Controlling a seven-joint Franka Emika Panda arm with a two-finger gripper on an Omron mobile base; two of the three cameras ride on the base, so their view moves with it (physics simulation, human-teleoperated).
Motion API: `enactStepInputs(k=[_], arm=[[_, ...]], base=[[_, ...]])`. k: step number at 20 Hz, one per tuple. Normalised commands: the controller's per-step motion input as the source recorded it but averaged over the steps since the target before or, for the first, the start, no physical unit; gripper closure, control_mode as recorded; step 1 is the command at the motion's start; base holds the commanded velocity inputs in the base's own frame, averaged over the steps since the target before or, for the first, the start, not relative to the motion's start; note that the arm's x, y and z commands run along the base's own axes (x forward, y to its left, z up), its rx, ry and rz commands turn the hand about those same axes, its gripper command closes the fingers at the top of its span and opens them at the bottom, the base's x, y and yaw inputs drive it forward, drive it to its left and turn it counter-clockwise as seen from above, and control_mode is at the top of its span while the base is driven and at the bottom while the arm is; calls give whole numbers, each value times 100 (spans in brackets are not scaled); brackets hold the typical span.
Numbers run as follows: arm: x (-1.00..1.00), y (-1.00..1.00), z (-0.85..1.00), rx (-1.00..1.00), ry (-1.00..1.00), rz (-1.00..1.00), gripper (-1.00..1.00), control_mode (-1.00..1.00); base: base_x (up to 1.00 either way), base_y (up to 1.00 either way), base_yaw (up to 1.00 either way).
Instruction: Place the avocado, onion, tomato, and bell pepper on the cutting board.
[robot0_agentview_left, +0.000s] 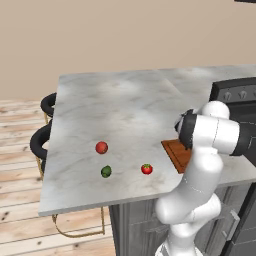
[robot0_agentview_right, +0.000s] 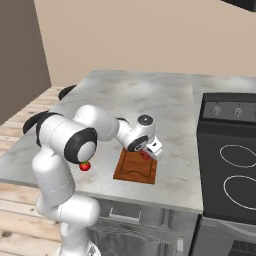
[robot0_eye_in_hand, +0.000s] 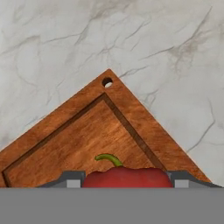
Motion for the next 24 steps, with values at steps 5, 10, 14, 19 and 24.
enactStepInputs(k=[5, 10, 14, 19, 24], arm=[[26, 0, -22, 0, -2, 0, 100, -100], [23, 0, -21, 0, 0, 0, 100, -100], [21, 0, -23, 0, -1, 0, 100, -100], [8, 1, -27, 0, 0, 0, -100, -100], [-6, 5, -17, 0, 0, 0, -100, -100]], base=[[0, 0, 0], [0, 0, 0], [0, 0, 0], [0, 0, 0], [0, 0, 0]])
